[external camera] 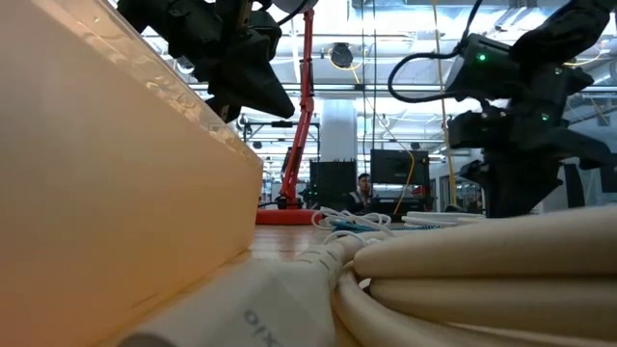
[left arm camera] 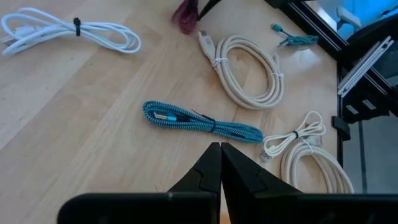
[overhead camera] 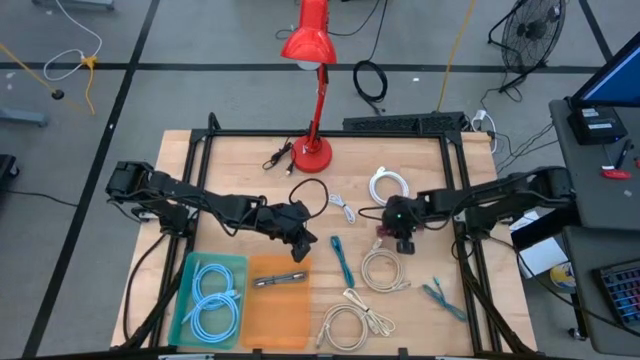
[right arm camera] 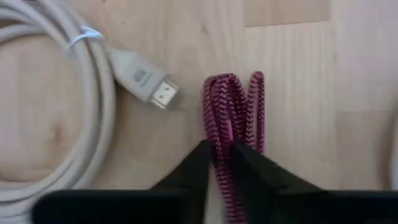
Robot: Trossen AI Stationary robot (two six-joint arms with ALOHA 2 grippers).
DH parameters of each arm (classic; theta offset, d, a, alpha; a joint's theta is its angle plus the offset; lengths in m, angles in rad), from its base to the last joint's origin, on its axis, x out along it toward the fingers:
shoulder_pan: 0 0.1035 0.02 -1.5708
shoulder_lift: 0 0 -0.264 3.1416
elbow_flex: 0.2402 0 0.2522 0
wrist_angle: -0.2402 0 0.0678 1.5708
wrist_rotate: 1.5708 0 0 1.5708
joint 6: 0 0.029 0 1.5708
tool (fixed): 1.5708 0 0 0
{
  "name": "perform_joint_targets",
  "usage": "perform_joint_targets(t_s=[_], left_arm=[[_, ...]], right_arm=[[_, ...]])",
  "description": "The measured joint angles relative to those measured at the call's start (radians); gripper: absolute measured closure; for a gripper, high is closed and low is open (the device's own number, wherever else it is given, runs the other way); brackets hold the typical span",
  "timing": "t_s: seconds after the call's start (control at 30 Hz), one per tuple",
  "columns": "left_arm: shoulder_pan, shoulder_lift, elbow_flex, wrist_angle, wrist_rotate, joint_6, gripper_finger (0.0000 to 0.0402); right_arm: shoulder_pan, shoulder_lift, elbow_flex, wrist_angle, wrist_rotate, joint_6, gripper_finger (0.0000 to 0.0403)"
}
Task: Pick & Place USB Port
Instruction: Put the pink USB cable into the orange bin
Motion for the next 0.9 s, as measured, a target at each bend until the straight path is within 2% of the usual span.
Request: perform_joint_targets(t_s=[0.07, 0.27, 0.37, 0.47, 0.57, 0.7, 0.83, 0.9], left_arm=[[0.0, 0.0, 0.0, 0.0, 0.0, 0.0, 0.0392], [0.0, 0.0, 0.0, 0.006, -0.004, -0.007, 0.0392], [0.0, 0.0, 0.0, 0.022, -0.022, -0.007, 0.0392], [0.003, 0.0, 0.0, 0.054, -0.046, -0.009, 0.0392], [0.01, 0.0, 0.0, 0.085, -0.072, -0.017, 0.0392], [0.017, -0.005, 0.0, 0.146, -0.145, -0.034, 0.0392], [0.019, -0.006, 0.0, 0.253, -0.244, -0.009, 0.0392], [0.031, -0.006, 0.0, 0.321, -0.245, 0.02, 0.0392]], right_arm=[[-0.005, -0.002, 0.0, -0.001, 0.001, 0.01, 0.0385], [-0.008, -0.059, 0.049, -0.042, 0.106, 0.112, 0.0396], [-0.009, -0.105, 0.12, -0.098, 0.176, 0.114, 0.0398], [-0.015, -0.163, 0.251, -0.074, 0.213, 0.125, 0.04], [-0.019, -0.201, 0.36, -0.077, 0.207, 0.161, 0.0401], [-0.02, -0.243, 0.505, 0.011, 0.198, 0.197, 0.0402], [-0.016, -0.258, 0.594, 0.125, 0.126, 0.221, 0.0402], [-0.014, -0.261, 0.627, 0.197, 0.096, 0.248, 0.0402]])
